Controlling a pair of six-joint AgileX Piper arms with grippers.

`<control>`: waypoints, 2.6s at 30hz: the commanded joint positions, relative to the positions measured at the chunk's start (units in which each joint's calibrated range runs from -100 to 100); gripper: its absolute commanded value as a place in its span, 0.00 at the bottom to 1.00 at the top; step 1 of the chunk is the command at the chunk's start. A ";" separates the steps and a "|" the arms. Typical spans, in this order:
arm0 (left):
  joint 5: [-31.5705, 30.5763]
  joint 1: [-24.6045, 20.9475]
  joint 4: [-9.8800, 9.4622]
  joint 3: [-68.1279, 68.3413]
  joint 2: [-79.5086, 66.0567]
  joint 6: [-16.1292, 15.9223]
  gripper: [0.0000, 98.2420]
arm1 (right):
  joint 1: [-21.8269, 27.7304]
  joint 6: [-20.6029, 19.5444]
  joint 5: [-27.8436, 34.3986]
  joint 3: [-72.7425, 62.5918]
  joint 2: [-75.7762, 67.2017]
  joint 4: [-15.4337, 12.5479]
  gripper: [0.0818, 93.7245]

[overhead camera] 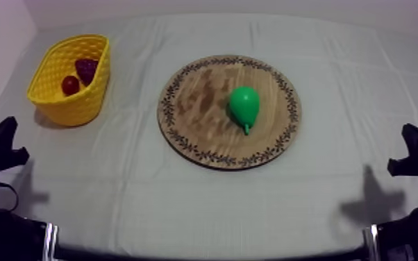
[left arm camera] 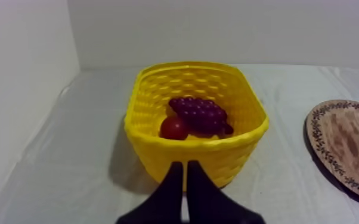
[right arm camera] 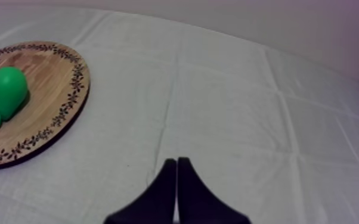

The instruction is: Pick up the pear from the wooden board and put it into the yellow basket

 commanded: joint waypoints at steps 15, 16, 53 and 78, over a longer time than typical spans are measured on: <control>2.89 -1.34 0.24 -0.25 -0.05 2.76 0.00 | 0.00 -0.01 0.02 0.05 -0.05 0.02 0.00; 2.92 -1.46 0.29 -0.44 -0.05 2.27 0.00 | 0.00 -0.01 0.02 0.05 -0.05 0.02 0.00; 26.62 15.27 5.18 -82.43 71.03 -1.92 0.00 | 0.00 -0.01 0.02 0.05 -0.05 0.02 0.00; 25.06 35.57 -5.05 -93.41 104.13 5.90 0.00 | 0.00 -0.01 0.02 0.05 -0.05 0.02 0.00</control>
